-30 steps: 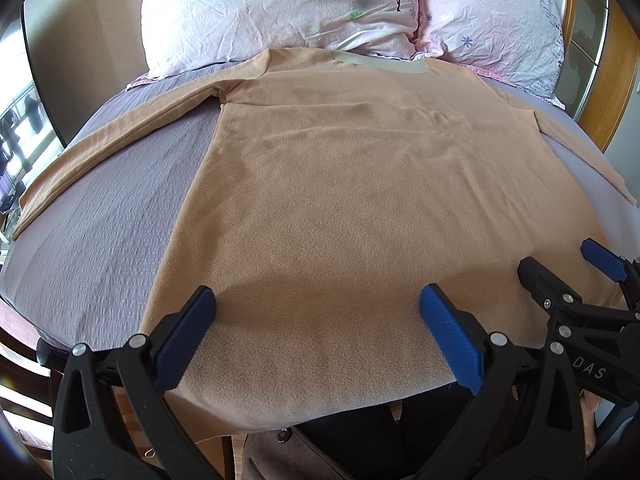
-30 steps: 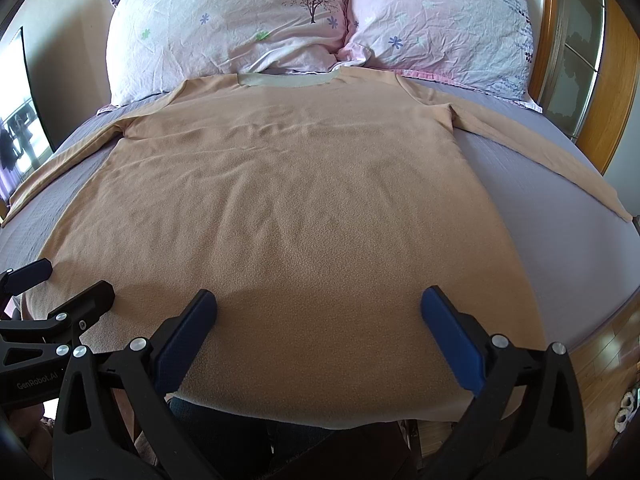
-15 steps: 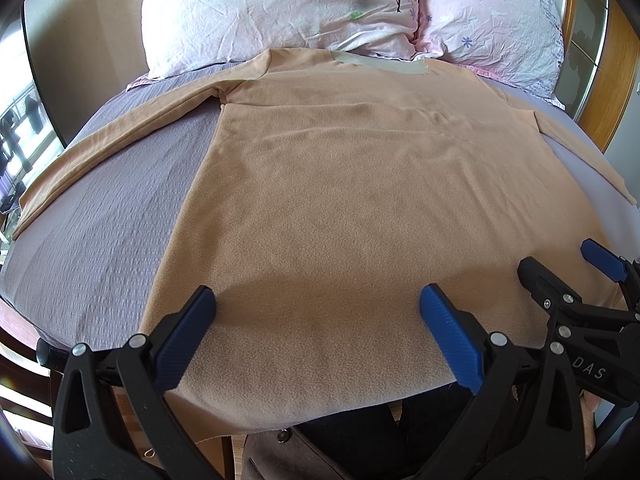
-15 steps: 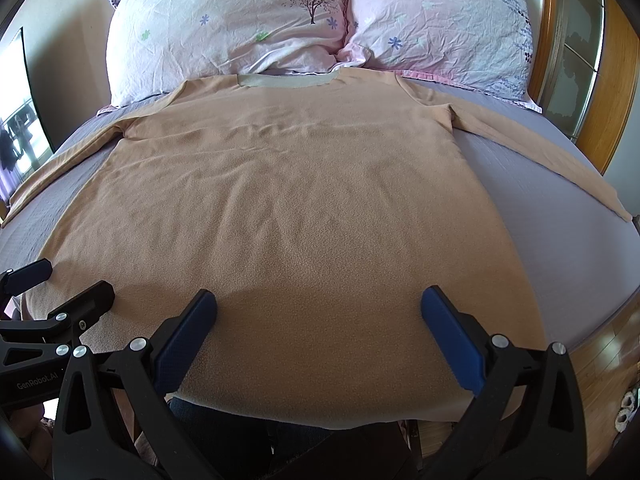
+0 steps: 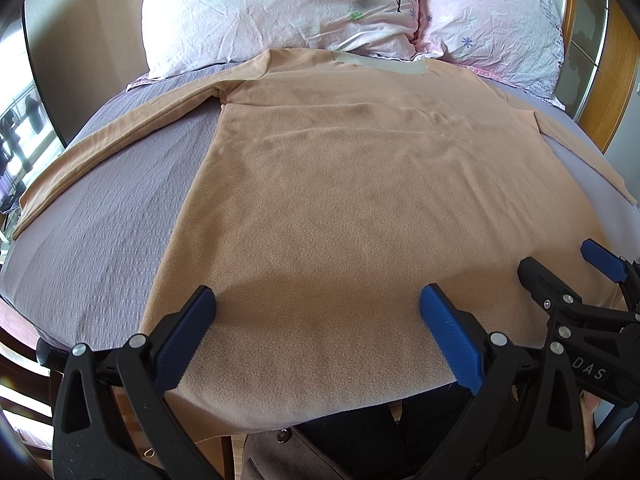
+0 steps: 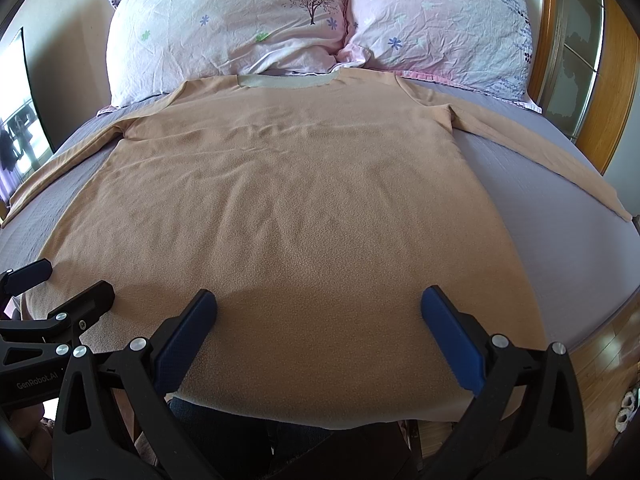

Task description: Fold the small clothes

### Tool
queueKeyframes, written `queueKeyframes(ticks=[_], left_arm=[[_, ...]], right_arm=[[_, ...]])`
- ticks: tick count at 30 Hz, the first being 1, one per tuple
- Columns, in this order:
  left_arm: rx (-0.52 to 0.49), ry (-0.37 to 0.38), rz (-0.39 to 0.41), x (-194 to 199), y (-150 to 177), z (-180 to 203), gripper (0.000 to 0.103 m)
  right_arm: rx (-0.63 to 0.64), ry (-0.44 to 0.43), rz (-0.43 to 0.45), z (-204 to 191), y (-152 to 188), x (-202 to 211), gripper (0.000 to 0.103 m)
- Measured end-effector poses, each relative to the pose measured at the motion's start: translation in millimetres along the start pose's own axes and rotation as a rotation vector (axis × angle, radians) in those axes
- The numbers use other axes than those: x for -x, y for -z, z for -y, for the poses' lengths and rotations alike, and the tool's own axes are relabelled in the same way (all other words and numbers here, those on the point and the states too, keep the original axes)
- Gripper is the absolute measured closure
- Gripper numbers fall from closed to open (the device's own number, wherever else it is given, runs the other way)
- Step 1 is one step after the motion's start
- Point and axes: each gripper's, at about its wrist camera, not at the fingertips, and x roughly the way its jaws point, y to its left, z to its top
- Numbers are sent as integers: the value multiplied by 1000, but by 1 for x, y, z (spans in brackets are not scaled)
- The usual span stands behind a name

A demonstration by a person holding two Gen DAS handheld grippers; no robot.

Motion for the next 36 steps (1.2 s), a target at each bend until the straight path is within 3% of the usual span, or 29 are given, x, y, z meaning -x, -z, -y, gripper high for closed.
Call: queueKeyframes(ticks=[27, 36], left_arm=[[0, 0, 1, 0, 0, 0, 2], [-1, 0, 1, 0, 0, 0, 2]], right_arm=[[3, -2, 3, 0, 0, 1, 1], [57, -65, 9, 6, -3, 0, 1]])
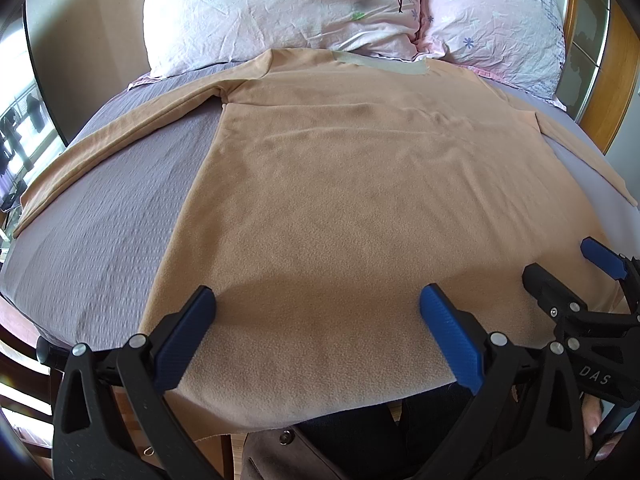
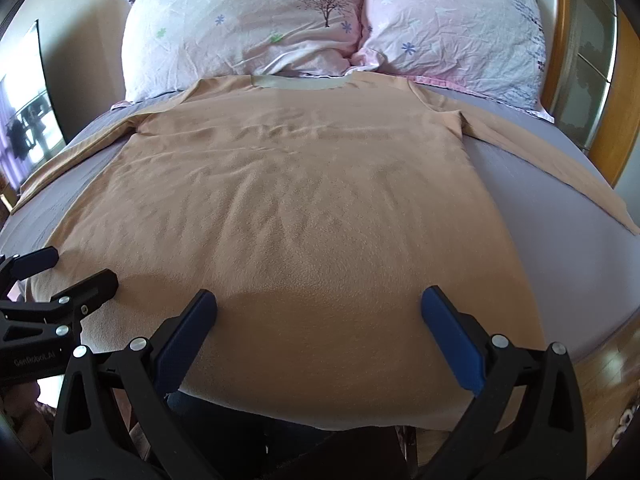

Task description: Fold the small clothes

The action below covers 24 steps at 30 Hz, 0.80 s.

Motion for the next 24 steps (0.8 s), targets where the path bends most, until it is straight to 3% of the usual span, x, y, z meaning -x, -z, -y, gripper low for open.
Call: queueKeyframes(ticks=[4, 7, 9, 11, 14, 15, 19, 21, 24], left_arm=[[-6, 2, 5, 0, 0, 0, 2], [-18, 10, 9, -1, 0, -1, 2], [-26, 15, 12, -1, 0, 1, 2], [-36, 24, 21, -1, -1, -1, 2], [-47, 33, 43, -1, -1, -2, 2], [-48, 37, 52, -2, -2, -2, 2], [-61, 56, 80, -7, -7, -4, 2], [-67, 65, 81, -8, -8, -4, 2], [-69, 104, 65, -10, -15, -9, 2]], right_arm=[[13, -17, 9, 13, -2, 0, 1], [-60, 69, 33, 46, -13, 2, 1], [-170, 96, 53, 89, -27, 5, 1], [-331, 66, 73, 141, -38, 9, 1], [-742, 1, 116, 252, -42, 8, 2], [-832, 21, 121, 279, -42, 6, 10], [-1061, 130, 109, 355, -39, -4, 25], [-1185, 116, 106, 387, -32, -14, 30], [-1242, 116, 127, 411, -39, -22, 34]])
